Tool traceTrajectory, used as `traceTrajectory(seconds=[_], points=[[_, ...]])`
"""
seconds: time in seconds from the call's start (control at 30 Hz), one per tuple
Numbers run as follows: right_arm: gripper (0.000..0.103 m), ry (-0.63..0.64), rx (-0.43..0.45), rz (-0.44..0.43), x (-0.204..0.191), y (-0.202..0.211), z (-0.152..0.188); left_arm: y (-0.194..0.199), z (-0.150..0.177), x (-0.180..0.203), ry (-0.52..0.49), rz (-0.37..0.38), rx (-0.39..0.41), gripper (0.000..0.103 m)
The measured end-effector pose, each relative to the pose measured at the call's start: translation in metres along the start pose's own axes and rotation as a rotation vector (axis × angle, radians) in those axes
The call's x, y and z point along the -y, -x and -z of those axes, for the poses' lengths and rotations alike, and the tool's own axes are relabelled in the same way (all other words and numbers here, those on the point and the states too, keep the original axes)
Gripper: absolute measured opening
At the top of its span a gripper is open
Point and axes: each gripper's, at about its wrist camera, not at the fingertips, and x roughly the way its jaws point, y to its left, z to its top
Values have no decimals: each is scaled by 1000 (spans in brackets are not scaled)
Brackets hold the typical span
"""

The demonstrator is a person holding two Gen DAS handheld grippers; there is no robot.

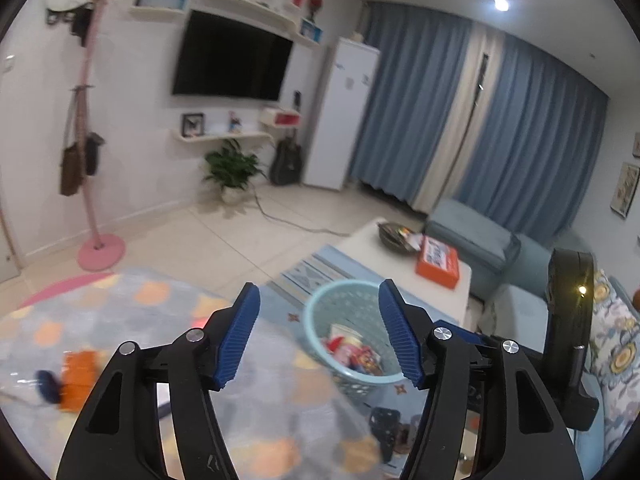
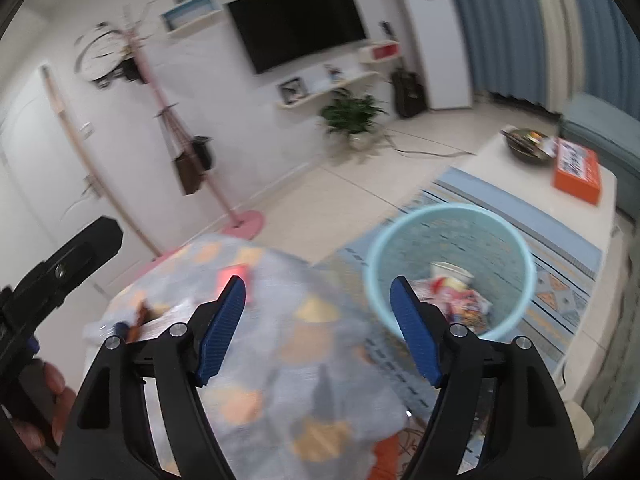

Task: Collect trash
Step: 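Grasp the clear milk bottle with the left tool while the right tool grasps the pink bag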

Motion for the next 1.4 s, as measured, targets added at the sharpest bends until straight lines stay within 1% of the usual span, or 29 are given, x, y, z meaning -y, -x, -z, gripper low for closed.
traceTrajectory(seconds=[0.13,0.23,0.3,0.37,0.4,0.53,0.6,0.7,0.77,0.83,0.9,0.97,1.03,1.07,1.17,1.27,1.4], points=[[73,80,3,-64,-40,2,9,38,4,-37,11,-81,43,65],[76,144,9,-112,-67,-3,20,57,10,-71,27,-163,43,66],[78,187,12,-151,-83,-12,31,67,15,-101,57,-222,34,66],[78,214,0,-171,-95,-23,41,78,22,-137,112,-290,34,66],[78,217,-13,-178,-98,-31,47,82,24,-151,135,-310,34,66],[78,193,-65,-194,-100,-57,64,92,34,-216,233,-433,16,66],[78,181,-95,-188,-101,-71,74,96,37,-241,256,-473,-2,66],[78,170,-130,-172,-97,-87,85,88,40,-270,255,-522,-52,66],[78,150,-164,-169,-91,-97,88,84,43,-289,262,-518,-83,66],[78,131,-165,-192,-88,-98,86,78,48,-309,271,-513,-114,66],[79,115,-189,-203,-84,-102,87,69,51,-322,286,-487,-149,66],[79,103,-226,-200,-84,-110,88,61,54,-329,279,-503,-188,66],[79,119,-262,-186,-88,-117,91,54,56,-333,243,-542,-253,66],[80,132,-274,-183,-91,-119,92,53,57,-335,237,-540,-285,65],[80,179,-275,-172,-100,-119,96,65,60,-343,281,-483,-328,65],[80,210,-272,-169,-106,-117,99,75,69,-351,334,-407,-384,65],[80,203,-271,-173,-103,-115,99,89,94,-336,327,-287,-438,66]])
